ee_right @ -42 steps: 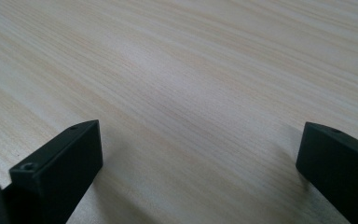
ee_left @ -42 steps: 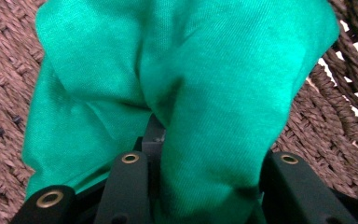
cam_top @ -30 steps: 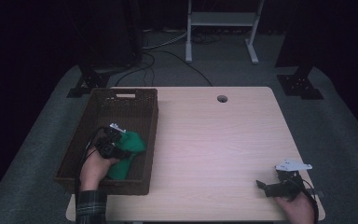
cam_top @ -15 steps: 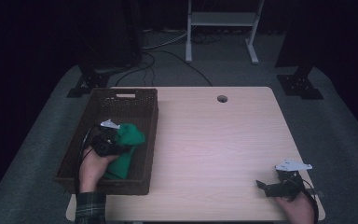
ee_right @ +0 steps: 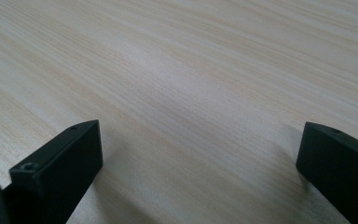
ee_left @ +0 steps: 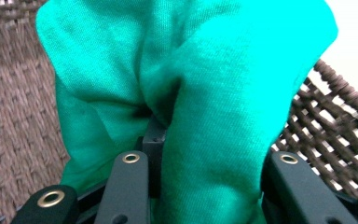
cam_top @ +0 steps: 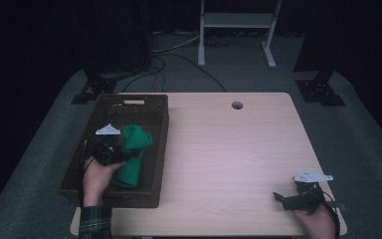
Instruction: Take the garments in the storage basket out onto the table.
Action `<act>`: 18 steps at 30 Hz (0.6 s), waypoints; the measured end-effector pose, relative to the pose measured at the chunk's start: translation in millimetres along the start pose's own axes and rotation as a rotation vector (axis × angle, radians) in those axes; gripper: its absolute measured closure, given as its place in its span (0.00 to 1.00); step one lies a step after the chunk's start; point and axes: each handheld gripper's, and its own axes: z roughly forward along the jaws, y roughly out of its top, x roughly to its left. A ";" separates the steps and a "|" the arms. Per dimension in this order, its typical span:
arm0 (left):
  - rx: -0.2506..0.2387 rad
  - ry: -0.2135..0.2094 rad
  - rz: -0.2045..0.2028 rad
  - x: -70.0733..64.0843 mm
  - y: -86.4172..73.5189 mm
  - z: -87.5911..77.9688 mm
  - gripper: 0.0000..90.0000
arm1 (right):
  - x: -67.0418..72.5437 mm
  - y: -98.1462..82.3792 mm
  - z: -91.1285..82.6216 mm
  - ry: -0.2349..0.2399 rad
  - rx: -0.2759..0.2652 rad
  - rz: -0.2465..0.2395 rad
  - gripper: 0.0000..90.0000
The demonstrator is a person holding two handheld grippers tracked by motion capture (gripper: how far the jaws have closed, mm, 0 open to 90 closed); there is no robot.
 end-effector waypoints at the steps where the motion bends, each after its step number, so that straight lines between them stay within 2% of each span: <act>1: -0.015 -0.006 -0.005 0.1 0.0 -1.2 0.70 | 0.0 0.0 0.0 0.000 0.000 0.000 0.00; 4: -0.049 -0.015 -0.001 0.3 -0.1 -4.0 0.70 | 0.0 0.0 0.0 0.000 0.000 0.000 0.00; 7: -0.058 -0.017 -0.001 0.1 0.0 -4.8 0.70 | 0.0 0.0 0.0 0.000 0.000 0.000 0.00; 18: -0.142 -0.041 0.017 -1.9 0.9 -11.5 0.70 | -0.1 0.0 0.0 0.000 0.000 0.000 0.00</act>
